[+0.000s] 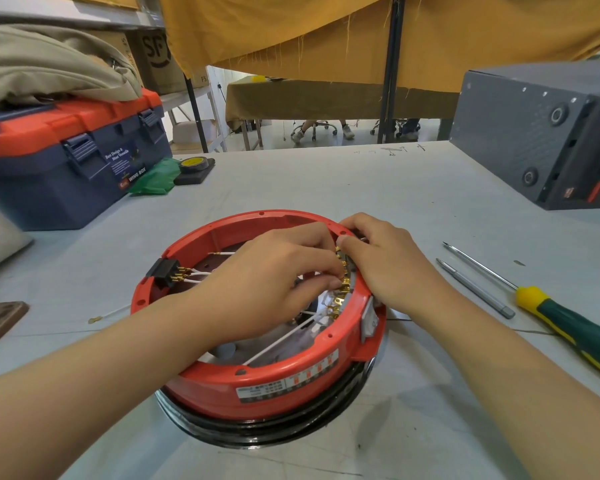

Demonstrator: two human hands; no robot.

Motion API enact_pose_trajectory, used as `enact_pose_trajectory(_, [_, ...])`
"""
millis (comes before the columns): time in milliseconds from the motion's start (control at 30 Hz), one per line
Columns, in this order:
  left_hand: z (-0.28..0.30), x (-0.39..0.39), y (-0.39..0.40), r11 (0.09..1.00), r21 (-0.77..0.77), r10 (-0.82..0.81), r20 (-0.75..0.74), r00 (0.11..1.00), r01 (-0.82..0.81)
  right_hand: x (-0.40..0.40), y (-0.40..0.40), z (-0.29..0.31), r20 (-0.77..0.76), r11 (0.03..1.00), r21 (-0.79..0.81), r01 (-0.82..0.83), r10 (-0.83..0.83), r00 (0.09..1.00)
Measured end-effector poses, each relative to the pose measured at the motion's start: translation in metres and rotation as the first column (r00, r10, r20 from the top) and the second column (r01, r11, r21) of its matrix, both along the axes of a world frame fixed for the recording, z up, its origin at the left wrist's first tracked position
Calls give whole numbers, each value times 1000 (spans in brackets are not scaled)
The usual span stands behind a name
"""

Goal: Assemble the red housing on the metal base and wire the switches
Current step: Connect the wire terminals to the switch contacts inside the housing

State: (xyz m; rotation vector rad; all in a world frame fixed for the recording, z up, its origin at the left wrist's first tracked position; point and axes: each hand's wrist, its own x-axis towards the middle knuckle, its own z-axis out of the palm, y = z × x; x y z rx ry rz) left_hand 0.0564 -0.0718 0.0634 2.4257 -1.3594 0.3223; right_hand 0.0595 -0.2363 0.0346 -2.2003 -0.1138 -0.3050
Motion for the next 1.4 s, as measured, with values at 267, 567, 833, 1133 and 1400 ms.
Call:
enact_pose_trajectory(267, [0,-1,-2,1000,3,-13,28,1000,13,-2,3,2,9,998,-56,3,-2,1000])
enact_pose_trajectory(567, [0,2,2,999,-51,9,-4,1000,-9,0,-5,3,-57,999,-11,-37,37,998])
enact_pose_trajectory(833, [12,2,18,959,-218,160,-104,982,-179,-1,-7,4,-81,998,44,-40,43,996])
enact_pose_trajectory(1133, [6,-2,93,731,-444,408,-324,853,-518,-4,-4,6,-86,999,31,-19,21,996])
enact_pose_trajectory(1400, [-23,-11,167,665,-169,597,-465,654,-727,-4,-4,7,-99,999,38,18,-14,995])
